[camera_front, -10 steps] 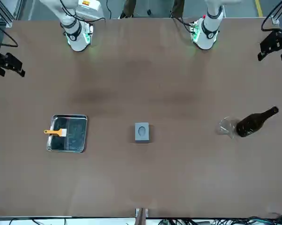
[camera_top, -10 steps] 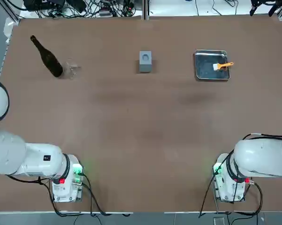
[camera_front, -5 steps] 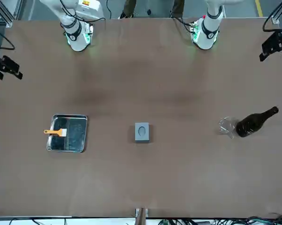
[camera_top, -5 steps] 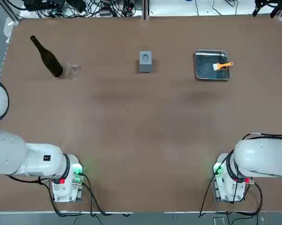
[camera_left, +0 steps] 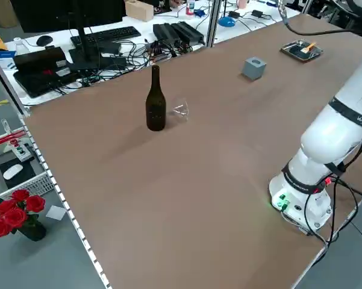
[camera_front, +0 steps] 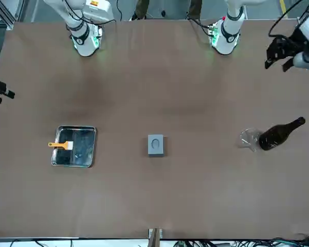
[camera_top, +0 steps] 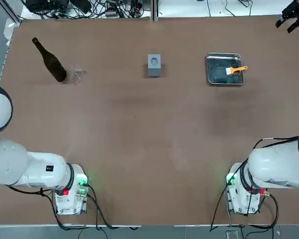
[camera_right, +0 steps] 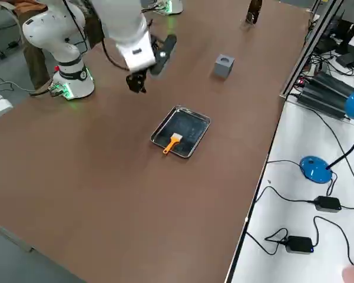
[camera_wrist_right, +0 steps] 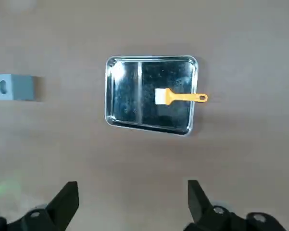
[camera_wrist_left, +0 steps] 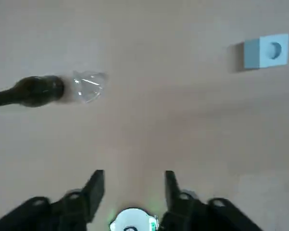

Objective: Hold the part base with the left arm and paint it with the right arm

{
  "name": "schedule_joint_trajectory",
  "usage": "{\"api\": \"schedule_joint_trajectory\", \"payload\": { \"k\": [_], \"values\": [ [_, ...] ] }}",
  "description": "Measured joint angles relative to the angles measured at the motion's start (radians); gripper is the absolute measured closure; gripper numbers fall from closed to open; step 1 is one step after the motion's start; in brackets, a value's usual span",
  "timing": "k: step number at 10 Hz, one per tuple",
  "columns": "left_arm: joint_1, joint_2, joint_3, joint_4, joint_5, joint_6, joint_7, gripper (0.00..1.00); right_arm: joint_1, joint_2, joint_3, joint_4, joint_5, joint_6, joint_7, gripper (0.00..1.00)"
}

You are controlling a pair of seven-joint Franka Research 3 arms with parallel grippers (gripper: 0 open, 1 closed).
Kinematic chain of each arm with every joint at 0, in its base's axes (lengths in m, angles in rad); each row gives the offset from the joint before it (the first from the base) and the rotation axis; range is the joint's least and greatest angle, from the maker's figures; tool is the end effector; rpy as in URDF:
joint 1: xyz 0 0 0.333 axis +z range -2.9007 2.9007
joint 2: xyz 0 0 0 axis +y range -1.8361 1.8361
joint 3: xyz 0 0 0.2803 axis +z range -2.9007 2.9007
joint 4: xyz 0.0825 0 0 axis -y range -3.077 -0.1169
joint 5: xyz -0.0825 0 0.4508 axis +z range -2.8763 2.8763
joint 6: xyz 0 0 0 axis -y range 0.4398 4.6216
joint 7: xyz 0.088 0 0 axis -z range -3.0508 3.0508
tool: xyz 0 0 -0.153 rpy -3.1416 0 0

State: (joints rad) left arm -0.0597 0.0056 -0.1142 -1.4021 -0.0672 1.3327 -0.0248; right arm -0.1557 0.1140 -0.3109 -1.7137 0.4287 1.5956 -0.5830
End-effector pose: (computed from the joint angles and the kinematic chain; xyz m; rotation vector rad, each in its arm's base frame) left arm 0.5808 -0.1134 0.6087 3.0702 -0.2500 -0.1251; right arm 0.5874 -0.2212 0.4126 -2.6913 -0.0730 -0.0047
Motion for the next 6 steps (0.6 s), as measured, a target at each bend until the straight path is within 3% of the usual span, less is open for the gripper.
{"api": "schedule_joint_trajectory", "payload": {
  "k": [1,4,5,6],
  "values": [
    [0.000,0.023,-0.032,-0.018,-0.003,0.026,0.000,0.61,-0.001,0.068,-0.033,0.000,0.082,0.002,-0.081,0.00],
    [-0.005,0.109,-0.159,-0.100,-0.004,0.165,0.000,0.89,-0.006,0.308,-0.091,0.001,0.318,0.009,-0.287,0.00],
    [-0.007,0.146,-0.194,-0.117,-0.004,0.216,0.000,0.90,-0.008,0.385,-0.103,0.006,0.390,0.014,-0.362,0.00],
    [-0.009,0.191,-0.223,-0.128,-0.004,0.263,0.000,0.98,-0.012,0.463,-0.114,0.022,0.459,0.019,-0.430,0.00]
  ]
}}
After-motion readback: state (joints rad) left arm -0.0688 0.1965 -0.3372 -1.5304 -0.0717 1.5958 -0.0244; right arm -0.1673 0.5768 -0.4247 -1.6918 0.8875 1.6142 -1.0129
